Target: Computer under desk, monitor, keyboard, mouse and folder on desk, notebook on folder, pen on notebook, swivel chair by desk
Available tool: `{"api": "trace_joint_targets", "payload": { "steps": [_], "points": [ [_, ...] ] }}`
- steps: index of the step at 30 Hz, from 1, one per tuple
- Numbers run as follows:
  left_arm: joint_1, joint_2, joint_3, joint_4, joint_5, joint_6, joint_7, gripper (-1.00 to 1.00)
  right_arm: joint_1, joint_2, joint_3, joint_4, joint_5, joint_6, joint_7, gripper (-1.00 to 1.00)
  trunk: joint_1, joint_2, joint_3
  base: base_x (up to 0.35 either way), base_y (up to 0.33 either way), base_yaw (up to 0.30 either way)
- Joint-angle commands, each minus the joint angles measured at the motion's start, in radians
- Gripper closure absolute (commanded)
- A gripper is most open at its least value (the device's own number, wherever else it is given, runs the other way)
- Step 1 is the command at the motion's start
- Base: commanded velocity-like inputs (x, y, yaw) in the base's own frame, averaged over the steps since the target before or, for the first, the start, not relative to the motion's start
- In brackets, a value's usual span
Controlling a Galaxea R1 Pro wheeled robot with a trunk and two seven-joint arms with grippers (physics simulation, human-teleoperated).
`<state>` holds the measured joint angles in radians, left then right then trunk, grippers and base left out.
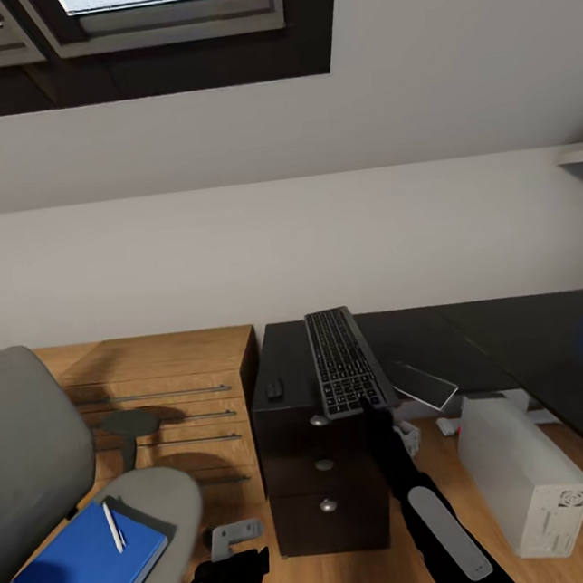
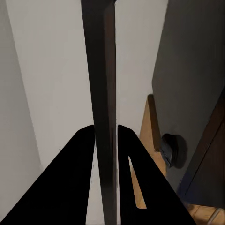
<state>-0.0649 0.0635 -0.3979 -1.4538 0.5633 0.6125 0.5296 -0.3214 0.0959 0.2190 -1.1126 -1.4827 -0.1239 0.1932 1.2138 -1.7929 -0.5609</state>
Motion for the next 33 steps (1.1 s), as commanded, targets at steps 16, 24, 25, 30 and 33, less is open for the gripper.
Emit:
{"api": "trace_joint_targets", "payload": {
  "steps": [16,24,25,30,33],
  "points": [
    [-0.001,0.001,-0.002,-0.001,0.010,0.001,0.010,-1.00,0.002,-0.060,0.003,-0.024,-0.016,0.022,0.011,1.00,-0.062,0.112,0.049,-0.332,-0.171,0.000],
    [-0.001,0.001,-0.001,-0.001,0.010,0.000,0.009,-1.00,0.002,-0.058,0.001,-0.022,-0.016,0.021,0.008,1.00,-0.093,0.168,0.074,-0.333,-0.141,0.000],
    [-0.001,0.001,-0.001,-0.001,0.010,0.000,0.009,-1.00,0.002,-0.058,0.000,-0.021,-0.015,0.021,0.007,1.00,-0.097,0.175,0.077,-0.333,-0.131,0.000],
    [-0.001,0.001,-0.004,-0.002,0.012,0.000,0.068,-1.00,0.002,-0.062,-0.002,-0.018,-0.015,0.024,0.005,1.00,-0.116,0.210,0.093,-0.319,-0.192,0.000],
    [-0.001,0.001,-0.004,-0.001,0.012,-0.002,0.067,-1.00,0.002,-0.062,-0.003,-0.017,-0.015,0.024,0.003,1.00,-0.127,0.231,0.102,-0.322,-0.159,0.000]
  ]
}}
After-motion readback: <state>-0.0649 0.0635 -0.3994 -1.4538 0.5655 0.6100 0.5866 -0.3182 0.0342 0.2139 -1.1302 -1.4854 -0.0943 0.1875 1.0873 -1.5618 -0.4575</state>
